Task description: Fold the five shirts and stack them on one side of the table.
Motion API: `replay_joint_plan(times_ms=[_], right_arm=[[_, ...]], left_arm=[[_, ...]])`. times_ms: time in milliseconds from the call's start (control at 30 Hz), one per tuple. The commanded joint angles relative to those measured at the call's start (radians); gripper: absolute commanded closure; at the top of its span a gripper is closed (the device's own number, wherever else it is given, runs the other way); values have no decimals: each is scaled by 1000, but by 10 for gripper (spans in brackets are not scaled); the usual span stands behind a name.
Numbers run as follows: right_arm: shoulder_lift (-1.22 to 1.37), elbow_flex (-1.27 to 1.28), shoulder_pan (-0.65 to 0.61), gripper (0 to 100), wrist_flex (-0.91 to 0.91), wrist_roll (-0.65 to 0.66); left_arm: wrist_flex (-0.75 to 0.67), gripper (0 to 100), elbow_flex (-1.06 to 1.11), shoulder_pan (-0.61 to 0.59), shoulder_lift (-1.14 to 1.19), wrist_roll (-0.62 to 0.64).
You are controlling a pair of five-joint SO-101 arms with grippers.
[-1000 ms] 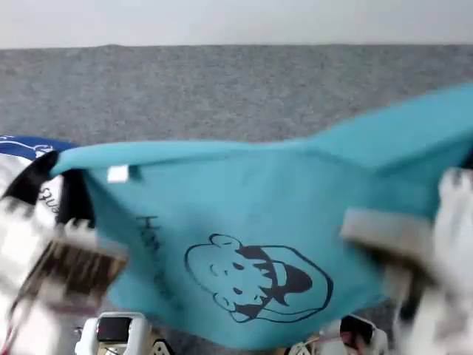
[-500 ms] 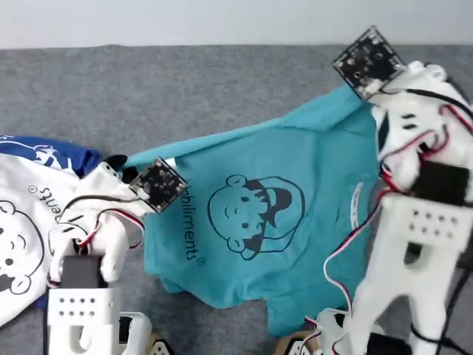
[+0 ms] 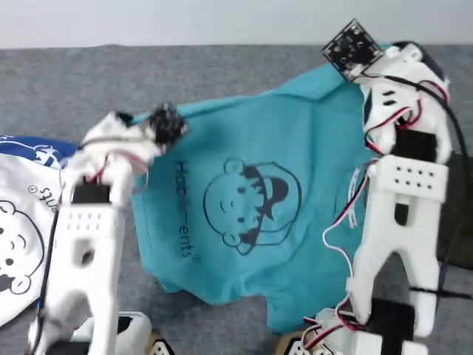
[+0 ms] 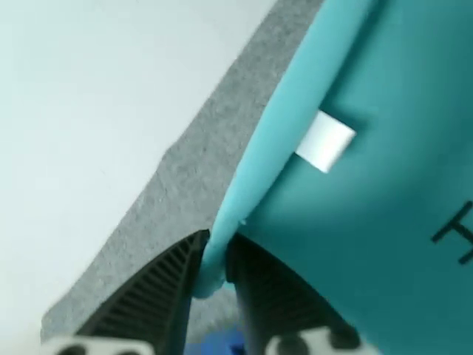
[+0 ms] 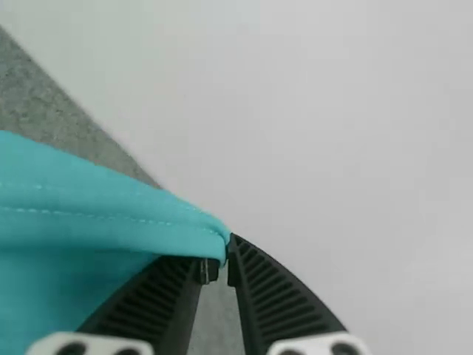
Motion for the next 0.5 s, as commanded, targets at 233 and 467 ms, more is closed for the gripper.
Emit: replay_joint_plan(times_ms=[233, 467], right_arm=[[288, -112, -64, 989, -441, 212], [506, -367, -65, 989, -446, 213]], left_arm=[[21, 995, -776, -6, 649, -12], [304, 995, -1184, 6, 922, -12]])
